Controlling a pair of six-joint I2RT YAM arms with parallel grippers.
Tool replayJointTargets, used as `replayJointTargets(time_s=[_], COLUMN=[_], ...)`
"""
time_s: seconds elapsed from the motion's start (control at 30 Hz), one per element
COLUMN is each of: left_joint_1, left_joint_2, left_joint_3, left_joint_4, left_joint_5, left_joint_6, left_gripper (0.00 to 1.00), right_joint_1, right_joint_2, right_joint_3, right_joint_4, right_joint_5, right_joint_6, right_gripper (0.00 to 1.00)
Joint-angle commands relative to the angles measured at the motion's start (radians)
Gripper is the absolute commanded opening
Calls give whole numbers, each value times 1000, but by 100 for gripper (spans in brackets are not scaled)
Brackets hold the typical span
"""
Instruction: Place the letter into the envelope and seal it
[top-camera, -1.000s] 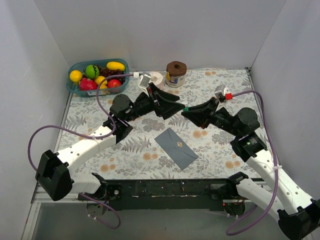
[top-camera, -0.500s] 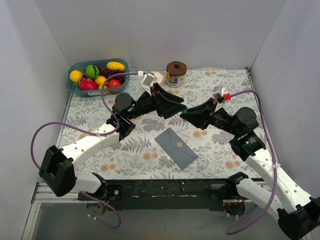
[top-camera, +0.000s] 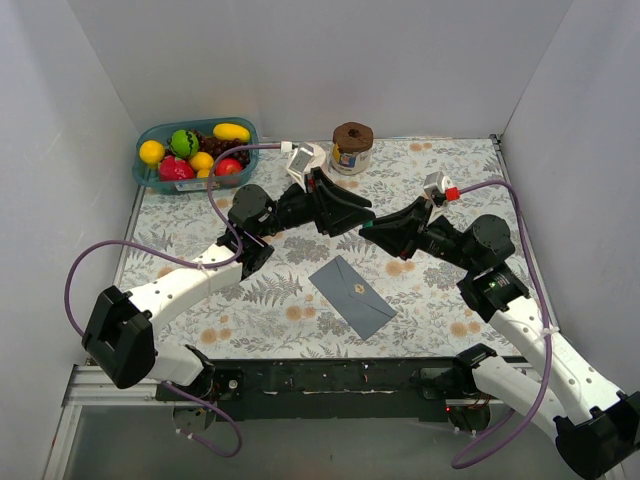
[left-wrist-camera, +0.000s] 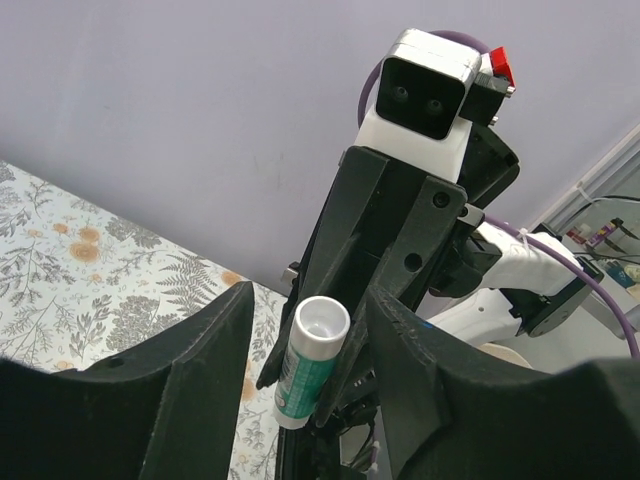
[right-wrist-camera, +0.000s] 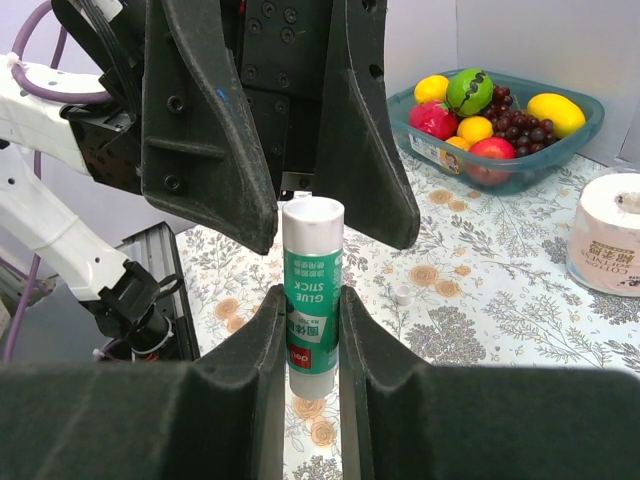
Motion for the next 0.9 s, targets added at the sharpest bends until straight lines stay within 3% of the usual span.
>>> replayJointTargets(time_s=[0.0, 0.23, 0.37, 0.5, 0.7, 0.83, 0.87], left_joint_1=[-4, -9, -10, -10, -82, -180, -199], left_joint_2=[-6, -2, 1, 7, 9, 30, 47], left_joint_3=[34, 45, 45, 83, 196, 290, 305], left_joint_4=[8, -11, -20, -98, -428, -589, -638], left_joint_5=[25, 30, 27, -4, -344, -661, -800], left_joint_6=[9, 18, 20, 53, 225, 306, 331], left_gripper=[46, 26, 0, 0, 0, 0, 0], right_joint_1=[-2, -2, -2, -2, -2, 0, 1], right_joint_2=[5, 6, 11, 3, 21, 38, 40], right_joint_3=[4, -5, 1, 13, 45, 73, 81], right_joint_4=[62, 73, 65, 10, -88, -154, -180], right_joint_5=[-11, -11, -13, 45, 223, 329, 355], right_joint_6=[3, 8, 8, -9, -26, -21, -21], right_gripper=[1, 1, 1, 1, 1, 1, 1])
